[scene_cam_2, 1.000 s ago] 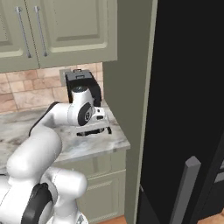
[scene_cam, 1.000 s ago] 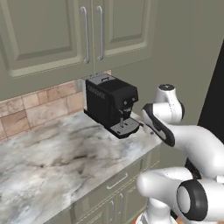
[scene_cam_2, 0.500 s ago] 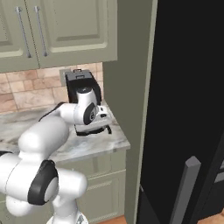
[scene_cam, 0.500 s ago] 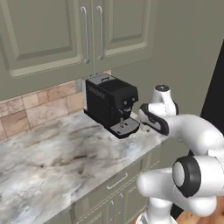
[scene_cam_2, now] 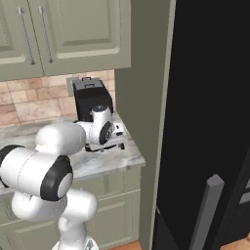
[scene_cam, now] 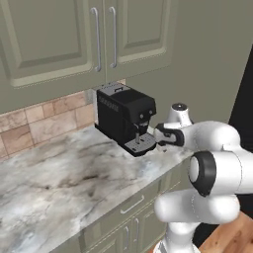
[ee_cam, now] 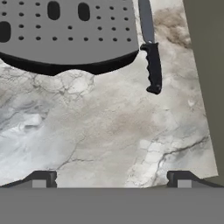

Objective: Retrieve the butter from the fridge and place it on a plate on the dining table. Then retrieve the butter knife by the fridge and place it near the plate.

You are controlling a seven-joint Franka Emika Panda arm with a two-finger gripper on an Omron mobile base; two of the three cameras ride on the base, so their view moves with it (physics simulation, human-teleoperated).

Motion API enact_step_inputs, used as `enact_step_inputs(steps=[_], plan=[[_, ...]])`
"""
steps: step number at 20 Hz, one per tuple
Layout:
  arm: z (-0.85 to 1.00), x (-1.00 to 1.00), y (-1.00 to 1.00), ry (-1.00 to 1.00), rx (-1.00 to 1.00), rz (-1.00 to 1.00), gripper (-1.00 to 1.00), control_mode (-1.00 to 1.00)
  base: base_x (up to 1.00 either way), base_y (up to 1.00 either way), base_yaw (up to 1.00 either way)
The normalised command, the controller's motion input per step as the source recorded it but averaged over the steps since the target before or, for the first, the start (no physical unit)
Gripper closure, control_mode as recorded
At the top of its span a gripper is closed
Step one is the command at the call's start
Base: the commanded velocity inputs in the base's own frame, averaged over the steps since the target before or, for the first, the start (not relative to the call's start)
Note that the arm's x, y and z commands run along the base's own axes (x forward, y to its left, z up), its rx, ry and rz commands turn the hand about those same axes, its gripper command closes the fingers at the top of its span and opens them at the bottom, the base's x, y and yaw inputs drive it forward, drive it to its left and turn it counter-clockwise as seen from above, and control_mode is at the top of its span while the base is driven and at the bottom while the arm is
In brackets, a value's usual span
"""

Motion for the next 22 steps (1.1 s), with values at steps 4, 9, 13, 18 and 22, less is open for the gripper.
enact_step_inputs(steps=[4, 9, 13, 18, 22], plan=[[-0.12, 0.4, -0.02, 0.0, 0.0, 0.07, -1.0, -1.0, 0.0, 0.0, 0.0], [-0.1, 0.35, -0.03, 0.0, 0.0, 0.06, -1.0, -1.0, 0.0, 0.0, 0.0], [-0.15, 0.2, -0.15, 0.0, 0.0, 0.02, -1.0, -1.0, 0.0, 0.0, 0.0], [-0.15, 0.19, -0.05, 0.0, 0.0, 0.0, -1.0, -1.0, 0.0, 0.0, 0.0], [-0.15, 0.24, 0.0, 0.0, 0.0, 0.0, -1.0, -1.0, 0.0, 0.0, 0.0]])
